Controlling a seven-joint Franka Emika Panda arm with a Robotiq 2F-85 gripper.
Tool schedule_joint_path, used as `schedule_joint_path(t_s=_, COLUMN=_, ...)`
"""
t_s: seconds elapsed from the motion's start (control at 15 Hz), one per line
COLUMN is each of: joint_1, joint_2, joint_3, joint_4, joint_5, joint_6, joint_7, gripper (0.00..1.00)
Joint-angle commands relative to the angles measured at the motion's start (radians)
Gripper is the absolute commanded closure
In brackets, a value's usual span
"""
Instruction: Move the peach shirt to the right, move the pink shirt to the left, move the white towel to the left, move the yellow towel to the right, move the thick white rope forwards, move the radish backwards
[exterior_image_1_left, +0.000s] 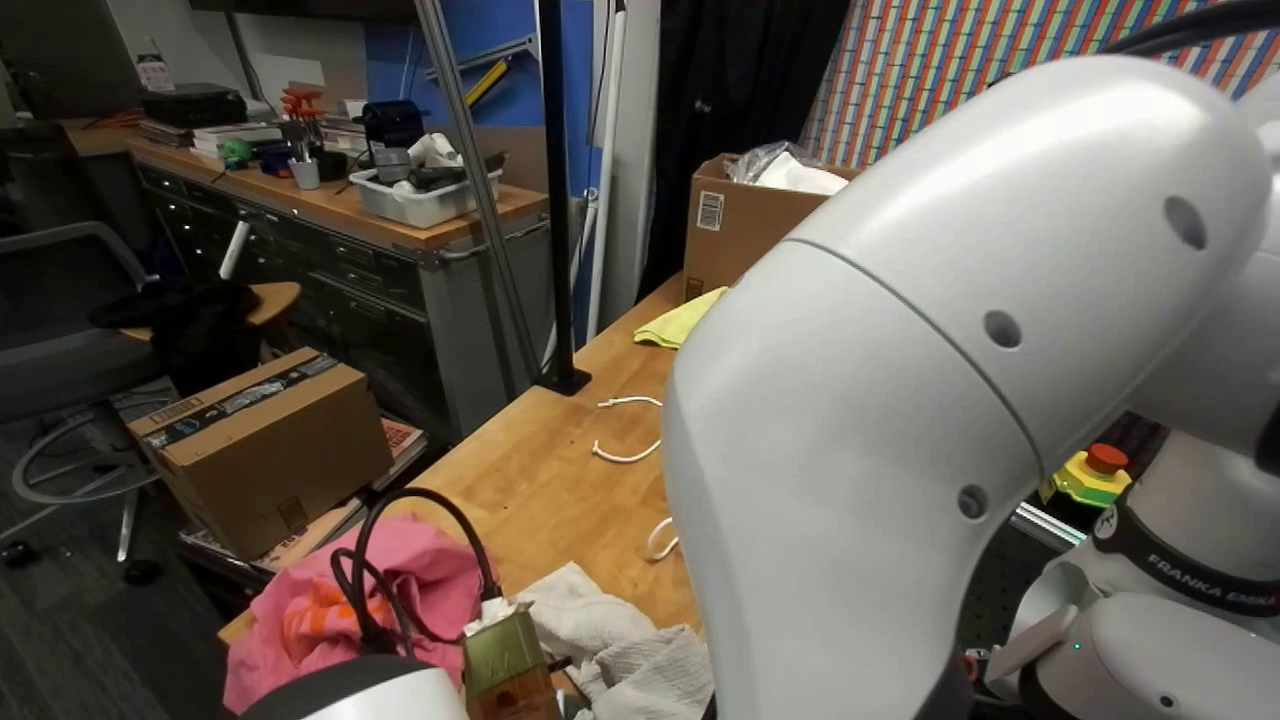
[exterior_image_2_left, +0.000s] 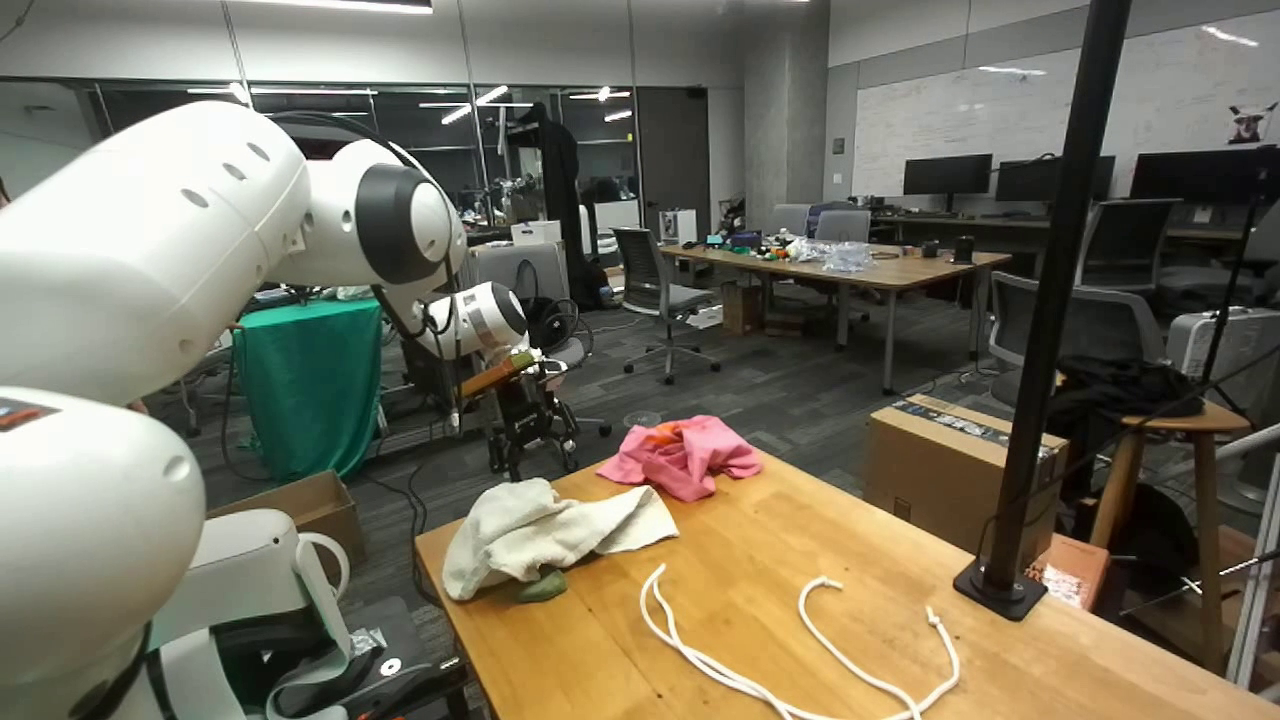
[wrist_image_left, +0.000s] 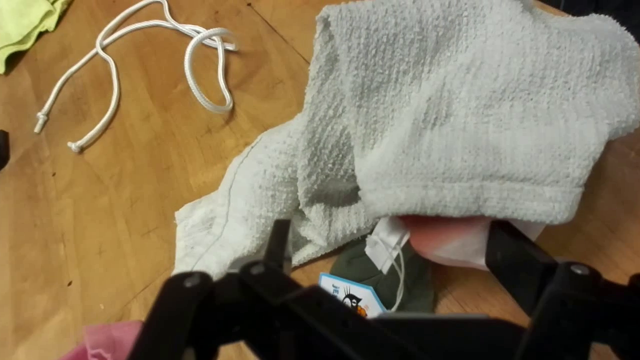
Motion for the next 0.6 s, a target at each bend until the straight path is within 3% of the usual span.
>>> schedule_joint_path(t_s=0.0, joint_1=-0.021, joint_2=0.028, joint_3=0.017, joint_4=0.047, joint_5=0.037, joint_6=-0.032, joint_7=-0.031, gripper=0.00)
schedule_joint_path(t_s=0.53, joint_1=-0.037, joint_2=0.047, joint_3=0.056, joint_4=0.062, joint_5=0.118, joint_6=-0.042, joint_7=-0.075, gripper=0.00)
